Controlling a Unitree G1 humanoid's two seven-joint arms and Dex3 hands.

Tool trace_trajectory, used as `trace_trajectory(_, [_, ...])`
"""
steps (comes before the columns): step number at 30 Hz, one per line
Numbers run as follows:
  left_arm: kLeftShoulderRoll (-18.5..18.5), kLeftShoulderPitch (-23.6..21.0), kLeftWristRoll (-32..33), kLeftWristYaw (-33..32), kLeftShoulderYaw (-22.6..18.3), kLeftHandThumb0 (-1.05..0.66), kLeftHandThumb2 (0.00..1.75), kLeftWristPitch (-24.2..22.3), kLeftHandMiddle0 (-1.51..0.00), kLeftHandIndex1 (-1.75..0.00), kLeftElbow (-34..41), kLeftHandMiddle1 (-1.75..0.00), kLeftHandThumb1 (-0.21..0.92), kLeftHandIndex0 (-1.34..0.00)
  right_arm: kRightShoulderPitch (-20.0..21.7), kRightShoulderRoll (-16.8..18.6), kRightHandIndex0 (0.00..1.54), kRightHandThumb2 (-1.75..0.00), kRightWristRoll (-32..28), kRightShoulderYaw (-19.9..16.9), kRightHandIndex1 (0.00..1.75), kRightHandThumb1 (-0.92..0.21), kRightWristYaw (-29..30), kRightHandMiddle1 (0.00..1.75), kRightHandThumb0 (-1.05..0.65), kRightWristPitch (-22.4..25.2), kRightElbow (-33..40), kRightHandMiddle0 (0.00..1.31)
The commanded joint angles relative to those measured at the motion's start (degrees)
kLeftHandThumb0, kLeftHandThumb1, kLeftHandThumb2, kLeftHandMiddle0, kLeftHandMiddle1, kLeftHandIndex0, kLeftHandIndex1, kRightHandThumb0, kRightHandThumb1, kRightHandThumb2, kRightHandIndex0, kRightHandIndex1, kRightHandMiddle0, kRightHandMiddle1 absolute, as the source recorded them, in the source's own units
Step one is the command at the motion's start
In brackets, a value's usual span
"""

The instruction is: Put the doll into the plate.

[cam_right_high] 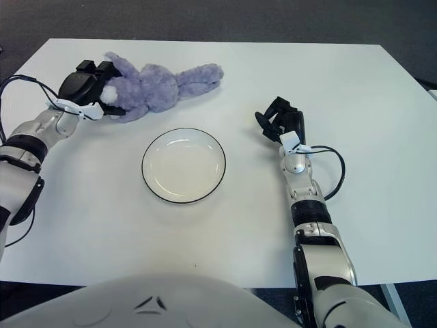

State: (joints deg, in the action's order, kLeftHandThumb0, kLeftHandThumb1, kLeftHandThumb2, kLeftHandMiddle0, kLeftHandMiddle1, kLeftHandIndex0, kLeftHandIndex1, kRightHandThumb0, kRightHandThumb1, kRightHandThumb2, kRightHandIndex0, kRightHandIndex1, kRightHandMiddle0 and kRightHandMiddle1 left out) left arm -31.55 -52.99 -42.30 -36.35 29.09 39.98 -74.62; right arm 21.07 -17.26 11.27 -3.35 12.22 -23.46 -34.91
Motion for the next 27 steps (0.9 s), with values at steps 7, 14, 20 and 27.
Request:
trace_trajectory(7, [0.72,1.20,-2.58,-5.05,2.27,-0.08,0.02,1.54,-0.47,-1.75,0.54,-1.75,0.87,-0.43,-2.25,-0.47,0.92,-0.46,0.29,-0.25,1.75,-0.92,-0.37,1.75,-0.40,1.17,-1.83,0.77])
trace_trajectory(14, [0.57,0.43,-8.15,-18.48,6.08,-0.09,0.01,2.06,-0.63,-1.75,1.06,-1.75,0.88,-0.56,-1.22,-1.24,0.93,-0.45,1.09,-0.13,1.75,-0.92,-0.13,1.75,-0.41,0.15,-1.81,0.76])
trace_trajectory(20, [0.66,0.13,-8.83,-20.05,6.76,-0.09,0.01,2.20,-0.64,-1.75,0.38,-1.75,0.88,-0.57,-1.19,-1.26,0.93,-0.45,1.11,-0.12,1.75,-0.92,-0.10,1.75,-0.41,0.04,-1.92,0.76])
trace_trajectory(27, [0.38,-2.14,-19.04,-38.64,13.39,-0.05,0.02,-9.00,-0.72,-1.75,3.44,-1.75,0.91,-0.61,-0.79,1.14,0.91,-0.44,-1.03,0.12,1.75,-0.92,-3.77,1.75,-0.41,12.07,14.48,0.71])
